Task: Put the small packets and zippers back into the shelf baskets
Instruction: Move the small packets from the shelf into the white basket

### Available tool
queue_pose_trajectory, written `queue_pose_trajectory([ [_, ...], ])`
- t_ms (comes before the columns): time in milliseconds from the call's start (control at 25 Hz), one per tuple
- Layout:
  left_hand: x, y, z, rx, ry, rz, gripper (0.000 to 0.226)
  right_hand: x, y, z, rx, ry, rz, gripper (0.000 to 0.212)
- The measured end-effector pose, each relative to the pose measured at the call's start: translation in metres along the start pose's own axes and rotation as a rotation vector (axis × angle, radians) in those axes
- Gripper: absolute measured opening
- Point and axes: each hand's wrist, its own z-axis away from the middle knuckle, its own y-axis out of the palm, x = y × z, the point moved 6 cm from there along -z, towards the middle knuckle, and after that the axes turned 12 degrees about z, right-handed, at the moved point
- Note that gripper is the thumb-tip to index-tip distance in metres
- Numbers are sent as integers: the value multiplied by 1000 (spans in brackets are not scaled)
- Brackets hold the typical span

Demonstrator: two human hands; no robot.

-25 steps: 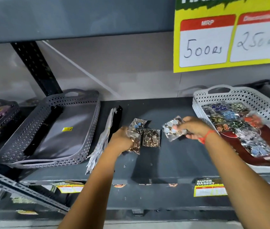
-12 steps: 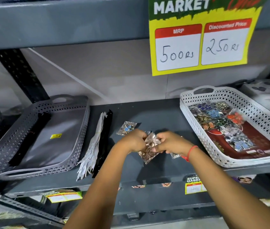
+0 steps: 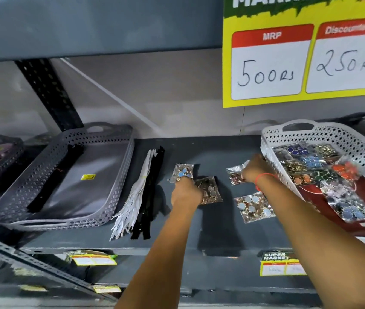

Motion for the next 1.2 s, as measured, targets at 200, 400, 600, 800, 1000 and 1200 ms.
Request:
queue_pose_trajectory([
  [200,3,7,-7,84,-145,236,20,28,-20,29,-308,-254,73,36],
  [400,1,-1,5,325,-219,585,24,59,20,57,485,-344,-563,49],
  [600,-5,-40,-19,-45,-6,413,13,79,5,32,497,-263,-829,24],
  [800,3,-51,-42,-194,-51,-16,50,77,1,-15,324,-66,-1012,8],
  [1000,-1,-39,-57,-114,-74,66,29,83,9,-21,-24,-186,84,38],
  [1200,-2,-33,-52,35,-106,99,31,108,-9,-12,-120,-458,115,33],
])
